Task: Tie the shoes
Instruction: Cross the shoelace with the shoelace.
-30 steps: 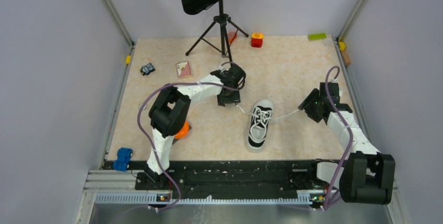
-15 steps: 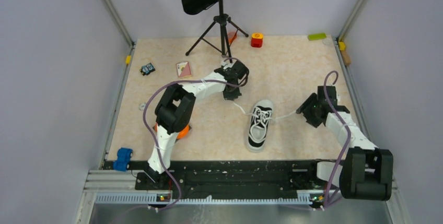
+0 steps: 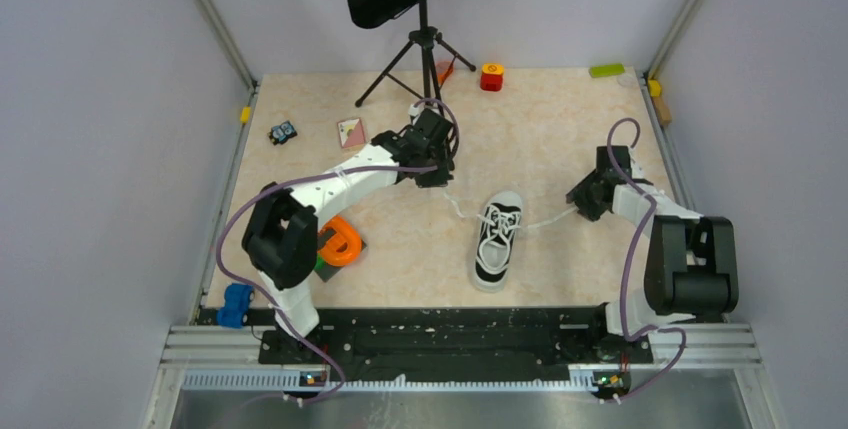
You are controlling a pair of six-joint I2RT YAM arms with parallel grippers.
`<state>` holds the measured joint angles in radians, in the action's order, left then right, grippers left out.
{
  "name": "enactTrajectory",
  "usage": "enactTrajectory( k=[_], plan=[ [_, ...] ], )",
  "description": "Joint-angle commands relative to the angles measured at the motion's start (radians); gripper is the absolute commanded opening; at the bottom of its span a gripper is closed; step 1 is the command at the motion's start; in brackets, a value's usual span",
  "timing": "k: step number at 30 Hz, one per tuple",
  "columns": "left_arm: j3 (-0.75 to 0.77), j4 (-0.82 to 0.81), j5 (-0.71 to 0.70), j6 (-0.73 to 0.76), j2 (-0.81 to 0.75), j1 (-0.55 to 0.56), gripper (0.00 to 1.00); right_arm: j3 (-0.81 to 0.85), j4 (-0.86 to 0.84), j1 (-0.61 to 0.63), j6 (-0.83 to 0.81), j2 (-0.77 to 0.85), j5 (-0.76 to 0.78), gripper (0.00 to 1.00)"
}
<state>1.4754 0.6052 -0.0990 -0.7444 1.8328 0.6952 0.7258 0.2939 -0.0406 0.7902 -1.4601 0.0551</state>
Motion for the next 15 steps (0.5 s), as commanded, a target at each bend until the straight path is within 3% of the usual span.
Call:
enactTrajectory(
  k=[1,3,8,15],
  plan=[
    [-0.058,-0.019,0.06,0.03,-0.107,0.002,0.0,0.06,-0.02,0.031,0.013,-0.099,0.069,0.28],
    [-0.078,-0.043,0.091,0.048,-0.145,0.003,0.0,0.102,0.018,0.034,0.01,-0.109,0.065,0.0],
    [-0.095,-0.074,0.181,0.068,-0.205,0.003,0.0,0.114,0.038,0.06,-0.012,0.026,0.038,0.0],
    [-0.025,-0.036,0.277,0.119,-0.222,0.001,0.0,0.239,0.134,0.113,-0.116,0.183,-0.146,0.0]
  ],
)
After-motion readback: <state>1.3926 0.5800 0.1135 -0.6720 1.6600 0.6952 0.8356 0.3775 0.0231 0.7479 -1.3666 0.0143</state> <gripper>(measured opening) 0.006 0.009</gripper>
